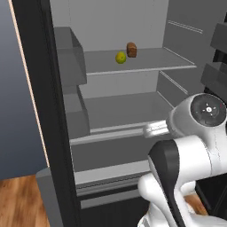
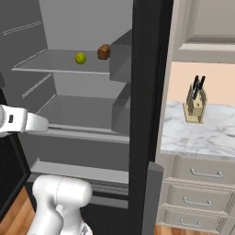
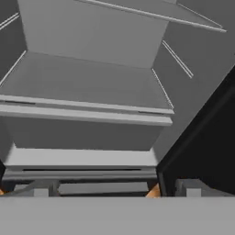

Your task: Pick up the apple and pear from the fridge and place one fruit on each plate on the dining counter.

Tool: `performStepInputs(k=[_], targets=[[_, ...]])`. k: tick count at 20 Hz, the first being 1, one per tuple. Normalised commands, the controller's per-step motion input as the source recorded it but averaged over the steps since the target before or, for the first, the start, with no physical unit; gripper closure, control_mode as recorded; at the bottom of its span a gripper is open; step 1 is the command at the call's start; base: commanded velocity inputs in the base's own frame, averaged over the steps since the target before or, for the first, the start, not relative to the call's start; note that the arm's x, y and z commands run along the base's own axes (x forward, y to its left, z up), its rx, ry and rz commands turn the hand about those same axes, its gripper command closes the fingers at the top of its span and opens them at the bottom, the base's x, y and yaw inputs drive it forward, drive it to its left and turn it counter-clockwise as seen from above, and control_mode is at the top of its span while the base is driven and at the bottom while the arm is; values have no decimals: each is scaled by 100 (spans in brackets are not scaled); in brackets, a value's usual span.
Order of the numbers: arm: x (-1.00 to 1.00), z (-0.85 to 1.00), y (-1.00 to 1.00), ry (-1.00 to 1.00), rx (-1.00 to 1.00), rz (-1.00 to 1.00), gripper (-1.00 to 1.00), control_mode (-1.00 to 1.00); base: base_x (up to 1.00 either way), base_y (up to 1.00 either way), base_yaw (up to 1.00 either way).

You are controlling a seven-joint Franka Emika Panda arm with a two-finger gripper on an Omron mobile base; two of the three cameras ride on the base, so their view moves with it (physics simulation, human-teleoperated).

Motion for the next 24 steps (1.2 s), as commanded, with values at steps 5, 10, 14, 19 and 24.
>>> performStepInputs(k=[5,10,14,19,24], targets=[[60,42,-56,-28,1,35,-100,-100,0,0,0],[42,73,-41,25,25,21,-100,-100,0,0,0],[51,41,36,47,0,-8,-100,-100,0,0,0],[11,9,31,-1,0,-7,-100,-100,0,0,0],[36,38,36,-20,4,0,-100,-100,0,0,0]])
